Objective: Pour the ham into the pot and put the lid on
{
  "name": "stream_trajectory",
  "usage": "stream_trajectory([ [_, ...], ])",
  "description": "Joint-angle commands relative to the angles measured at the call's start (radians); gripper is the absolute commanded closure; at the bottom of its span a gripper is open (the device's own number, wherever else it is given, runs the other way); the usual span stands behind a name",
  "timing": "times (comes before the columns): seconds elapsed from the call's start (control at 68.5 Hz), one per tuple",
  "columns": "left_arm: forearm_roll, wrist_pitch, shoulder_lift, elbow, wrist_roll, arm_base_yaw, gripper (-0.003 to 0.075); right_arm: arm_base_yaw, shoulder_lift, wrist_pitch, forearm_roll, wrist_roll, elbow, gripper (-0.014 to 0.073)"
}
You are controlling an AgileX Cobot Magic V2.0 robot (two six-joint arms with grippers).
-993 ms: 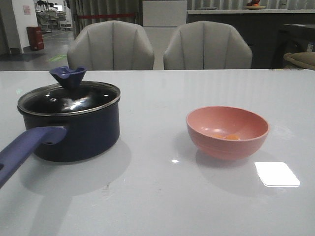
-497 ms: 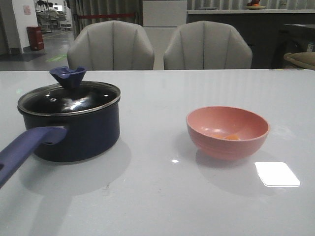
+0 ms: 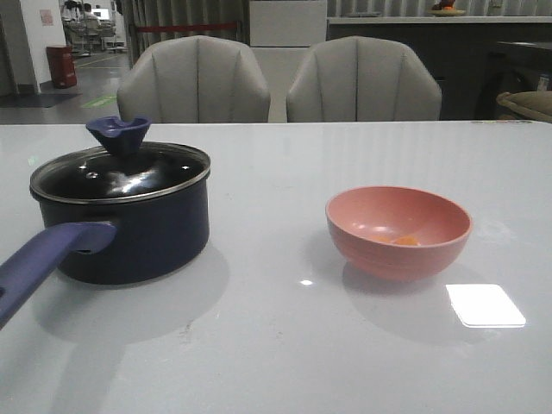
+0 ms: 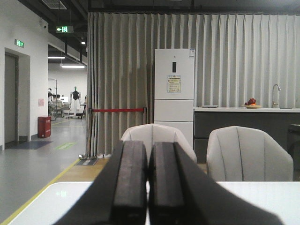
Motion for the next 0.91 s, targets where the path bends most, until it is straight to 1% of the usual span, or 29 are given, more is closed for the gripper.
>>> stream_trajectory([
  [0.0, -0.007, 0.123, 0.095, -0.146, -0.010, -0.006, 0.0587, -0.005, -0.020, -0.082, -0.010, -0.006, -0.005, 0.0449],
  [0.015, -0.008, 0.136, 0.101, -0.146, -0.010, -0.006, 0.0587, -0.005, -0.020, -0.082, -0.010, -0.006, -0.005, 0.0449],
  [0.029, -0.013, 0.190, 0.120, -0.177, -0.010, -0.006, 0.0587, -0.005, -0.020, -0.082, -0.010, -0.006, -0.005, 0.0449],
  [0.044, -0.016, 0.190, 0.126, -0.185, -0.010, -0.006, 0.0587, -0.005, -0.020, -0.082, -0.010, -0.006, -0.005, 0.0449],
  [0.073, -0.023, 0.241, 0.145, -0.207, -0.010, -0.006, 0.0587, -0.005, -0.020, -0.082, -0.010, -0.006, -0.005, 0.0449],
  [0.088, -0.026, 0.283, 0.168, -0.234, -0.010, -0.006, 0.0587, -0.005, -0.020, -0.082, -0.010, -0.006, -0.005, 0.0449],
  [0.146, -0.026, 0.327, 0.213, -0.274, -0.010, -0.006, 0.0587, -0.005, -0.020, -0.082, -0.010, -0.006, -0.005, 0.0449],
  [0.219, -0.026, 0.321, 0.247, -0.290, -0.010, -0.006, 0.0587, -0.005, -0.020, -0.082, -0.010, -0.006, -0.005, 0.0449],
  [0.351, -0.020, 0.219, 0.299, -0.283, -0.010, -0.006, 0.0587, -0.005, -0.020, -0.082, -0.010, -0.006, -0.005, 0.0449],
  [0.394, -0.020, 0.206, 0.315, -0.284, -0.010, -0.006, 0.0587, -0.005, -0.020, -0.082, -0.010, -0.006, -0.005, 0.0449],
  [0.657, -0.022, 0.225, 0.330, -0.283, -0.010, -0.006, 0.0587, -0.005, -0.020, -0.082, -0.010, -0.006, -0.005, 0.0449],
  [0.774, -0.026, 0.278, 0.337, -0.283, -0.010, -0.006, 0.0583, -0.005, -0.020, -0.082, -0.010, -0.006, -0.005, 0.0449],
  [0.833, -0.026, 0.303, 0.355, -0.287, -0.010, -0.006, 0.0552, -0.005, -0.020, -0.082, -0.010, -0.006, -0.005, 0.0449],
  [0.891, -0.026, 0.321, 0.378, -0.289, -0.010, -0.006, 0.0472, -0.005, -0.020, -0.082, -0.010, -0.006, -0.005, 0.0449],
])
